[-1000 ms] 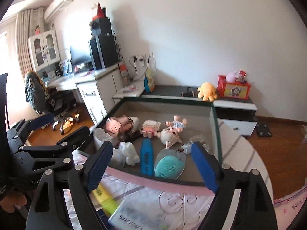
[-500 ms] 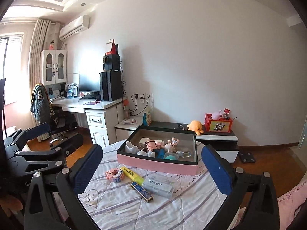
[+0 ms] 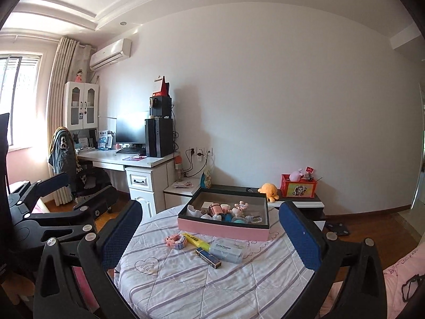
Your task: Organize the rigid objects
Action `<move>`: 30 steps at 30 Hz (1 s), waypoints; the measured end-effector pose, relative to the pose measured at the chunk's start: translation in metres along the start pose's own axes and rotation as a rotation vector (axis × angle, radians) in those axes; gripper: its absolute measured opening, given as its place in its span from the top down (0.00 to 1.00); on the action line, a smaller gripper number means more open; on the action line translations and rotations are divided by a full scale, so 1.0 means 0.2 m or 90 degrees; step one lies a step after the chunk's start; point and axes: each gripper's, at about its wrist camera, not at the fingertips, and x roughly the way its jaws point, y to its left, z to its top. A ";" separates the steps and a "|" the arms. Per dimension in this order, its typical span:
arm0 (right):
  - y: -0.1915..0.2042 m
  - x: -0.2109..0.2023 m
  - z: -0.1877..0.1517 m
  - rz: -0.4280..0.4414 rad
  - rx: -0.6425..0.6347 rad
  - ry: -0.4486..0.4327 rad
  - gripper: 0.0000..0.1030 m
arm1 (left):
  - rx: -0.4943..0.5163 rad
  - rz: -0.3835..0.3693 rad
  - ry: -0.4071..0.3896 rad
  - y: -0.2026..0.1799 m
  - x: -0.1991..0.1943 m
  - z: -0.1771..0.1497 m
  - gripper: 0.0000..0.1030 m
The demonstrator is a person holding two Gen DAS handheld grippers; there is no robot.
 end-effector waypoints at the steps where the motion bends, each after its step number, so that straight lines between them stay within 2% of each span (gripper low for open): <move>1: 0.00 -0.01 0.01 0.000 -0.001 -0.002 0.00 | 0.000 0.000 -0.003 0.00 -0.01 0.00 0.00; 19: -0.01 -0.02 -0.01 -0.004 0.005 0.002 0.00 | 0.001 0.000 0.001 -0.01 -0.03 0.00 0.00; 25: -0.02 0.03 -0.03 -0.005 0.007 0.017 0.00 | 0.001 -0.005 0.017 -0.02 0.06 -0.03 0.00; 30: -0.04 0.13 -0.09 -0.003 0.013 0.044 0.00 | 0.005 -0.008 0.053 -0.02 0.18 -0.10 0.00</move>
